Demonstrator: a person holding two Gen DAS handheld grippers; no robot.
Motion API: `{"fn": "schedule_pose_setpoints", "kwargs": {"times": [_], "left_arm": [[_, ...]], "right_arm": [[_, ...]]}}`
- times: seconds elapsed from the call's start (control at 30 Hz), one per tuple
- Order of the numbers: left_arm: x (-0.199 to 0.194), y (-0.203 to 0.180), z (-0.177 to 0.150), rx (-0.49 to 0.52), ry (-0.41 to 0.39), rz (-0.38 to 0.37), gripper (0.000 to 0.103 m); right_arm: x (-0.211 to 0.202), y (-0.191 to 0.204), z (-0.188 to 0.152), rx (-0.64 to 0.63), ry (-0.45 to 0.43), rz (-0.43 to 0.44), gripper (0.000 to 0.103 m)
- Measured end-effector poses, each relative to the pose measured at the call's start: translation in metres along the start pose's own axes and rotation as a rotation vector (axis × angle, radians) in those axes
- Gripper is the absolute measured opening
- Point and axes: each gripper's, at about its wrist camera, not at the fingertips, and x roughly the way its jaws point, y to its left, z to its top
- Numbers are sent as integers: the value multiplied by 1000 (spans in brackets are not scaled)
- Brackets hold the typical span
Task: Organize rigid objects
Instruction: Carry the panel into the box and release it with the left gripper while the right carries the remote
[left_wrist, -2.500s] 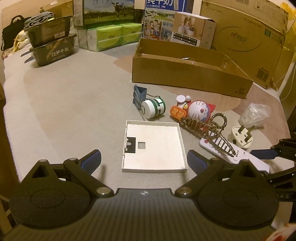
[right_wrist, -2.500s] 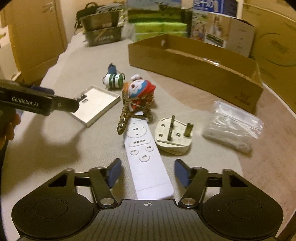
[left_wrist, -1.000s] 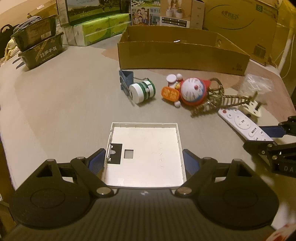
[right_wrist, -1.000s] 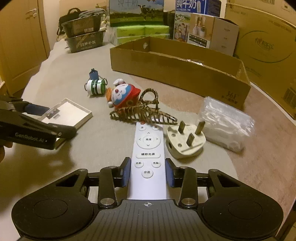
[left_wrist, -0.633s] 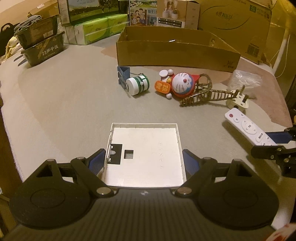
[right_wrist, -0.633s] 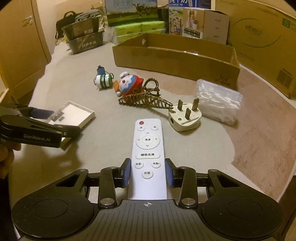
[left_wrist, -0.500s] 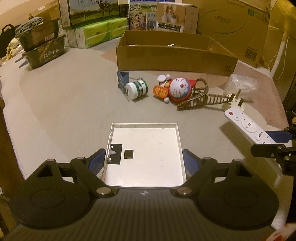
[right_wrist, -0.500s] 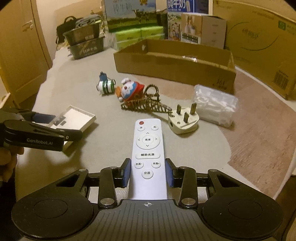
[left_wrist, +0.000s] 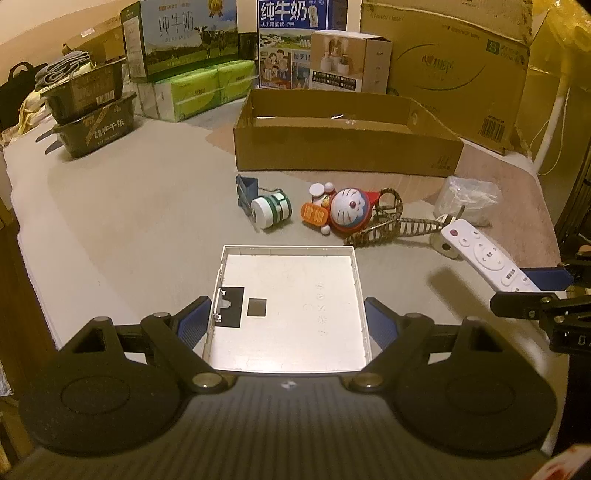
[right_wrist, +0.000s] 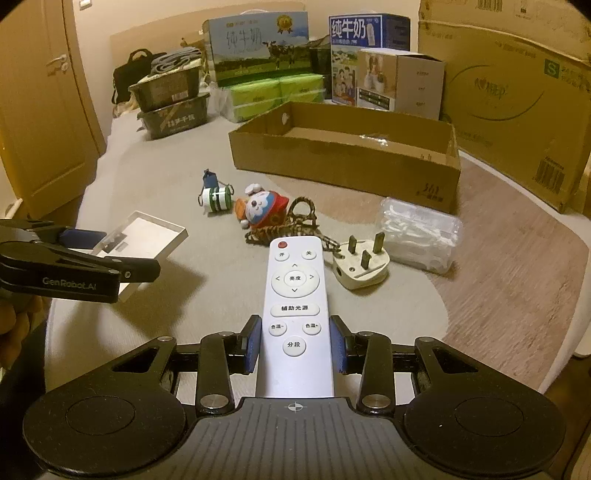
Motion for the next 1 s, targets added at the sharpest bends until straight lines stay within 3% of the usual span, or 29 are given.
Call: {"fn": "schedule_pose_setpoints", "kwargs": {"times": [0.37, 0.7, 1.0], "left_arm": [[2, -2, 35, -5, -46, -40, 86], [27, -5, 122, 23, -137, -61, 86], [83, 3, 184, 33, -137, -62, 86]], "right_arm": [[-6, -16, 24, 49, -41, 1, 39], [5, -58, 98, 84, -129, -27, 39], [51, -98, 163, 111, -148, -42, 39]]}}
